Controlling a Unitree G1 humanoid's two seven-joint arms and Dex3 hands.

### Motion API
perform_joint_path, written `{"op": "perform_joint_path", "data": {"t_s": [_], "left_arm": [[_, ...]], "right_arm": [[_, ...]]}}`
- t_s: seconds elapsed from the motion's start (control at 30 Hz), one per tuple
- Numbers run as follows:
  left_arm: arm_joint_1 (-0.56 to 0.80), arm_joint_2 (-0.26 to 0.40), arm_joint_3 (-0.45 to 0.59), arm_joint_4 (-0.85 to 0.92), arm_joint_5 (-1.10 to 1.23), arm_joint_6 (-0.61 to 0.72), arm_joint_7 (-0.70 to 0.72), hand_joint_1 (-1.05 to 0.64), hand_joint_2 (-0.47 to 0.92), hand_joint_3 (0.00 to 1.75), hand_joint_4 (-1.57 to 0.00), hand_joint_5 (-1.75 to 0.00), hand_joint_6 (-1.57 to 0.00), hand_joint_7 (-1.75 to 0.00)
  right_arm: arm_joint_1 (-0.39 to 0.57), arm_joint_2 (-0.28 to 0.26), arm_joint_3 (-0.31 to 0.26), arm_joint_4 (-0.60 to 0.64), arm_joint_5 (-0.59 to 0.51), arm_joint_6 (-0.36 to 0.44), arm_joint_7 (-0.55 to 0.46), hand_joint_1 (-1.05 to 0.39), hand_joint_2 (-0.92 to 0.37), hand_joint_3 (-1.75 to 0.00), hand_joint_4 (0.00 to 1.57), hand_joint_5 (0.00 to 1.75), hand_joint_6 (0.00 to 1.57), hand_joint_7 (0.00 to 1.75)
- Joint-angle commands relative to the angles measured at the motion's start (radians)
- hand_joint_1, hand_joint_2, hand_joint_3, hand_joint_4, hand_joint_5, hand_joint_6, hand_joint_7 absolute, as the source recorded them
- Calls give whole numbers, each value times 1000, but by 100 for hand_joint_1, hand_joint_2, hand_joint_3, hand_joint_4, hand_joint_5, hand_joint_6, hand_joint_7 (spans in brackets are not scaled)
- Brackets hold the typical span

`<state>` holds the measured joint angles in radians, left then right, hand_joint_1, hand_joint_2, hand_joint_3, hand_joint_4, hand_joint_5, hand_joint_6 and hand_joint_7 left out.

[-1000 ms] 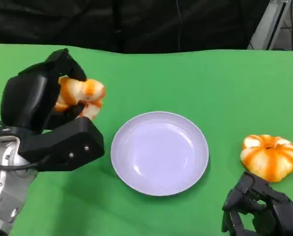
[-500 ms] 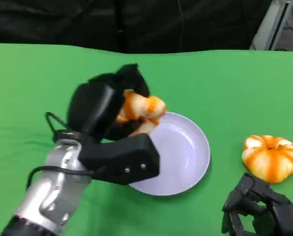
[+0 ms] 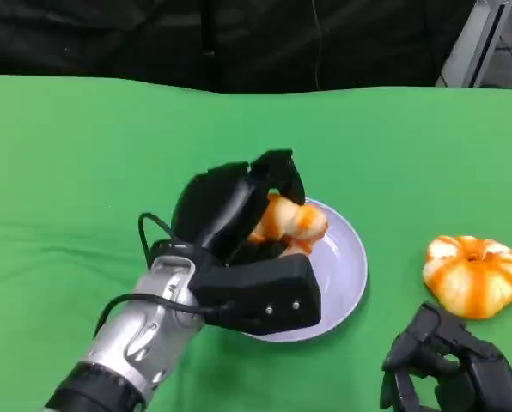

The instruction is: Grasp the bread from the table and place it into the plate.

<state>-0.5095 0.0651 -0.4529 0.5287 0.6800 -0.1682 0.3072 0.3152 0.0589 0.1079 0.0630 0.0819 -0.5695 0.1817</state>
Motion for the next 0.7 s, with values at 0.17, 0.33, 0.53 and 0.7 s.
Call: {"op": "perform_joint_path", "data": {"t_s": [0.17, 0.33, 0.53, 0.7], "left_arm": [[-80, -13, 25, 234, -70, -104, 1, -9, 89, 37, -60, -134, -75, -94], [-91, 24, 0, 246, -74, -96, -128, -50, 92, 35, -47, -27, -69, -6], [-89, 58, -12, 242, -87, -83, -266, -88, 92, 48, -1, 0, -29, 0], [-84, 74, -31, 251, -65, -88, -264, -101, 92, 56, 0, 0, -12, 0]], "right_arm": [[9, -4, 4, -17, 18, 5, 1, -16, -51, -127, 84, 175, 76, 157], [14, -7, 5, -25, 9, 10, -4, -16, -50, -128, 84, 175, 76, 157], [11, -9, 4, -21, 7, 5, -4, -17, -50, -128, 83, 175, 75, 157], [8, -10, 4, -20, 10, 6, -2, -18, -50, -127, 83, 175, 75, 158]]}}
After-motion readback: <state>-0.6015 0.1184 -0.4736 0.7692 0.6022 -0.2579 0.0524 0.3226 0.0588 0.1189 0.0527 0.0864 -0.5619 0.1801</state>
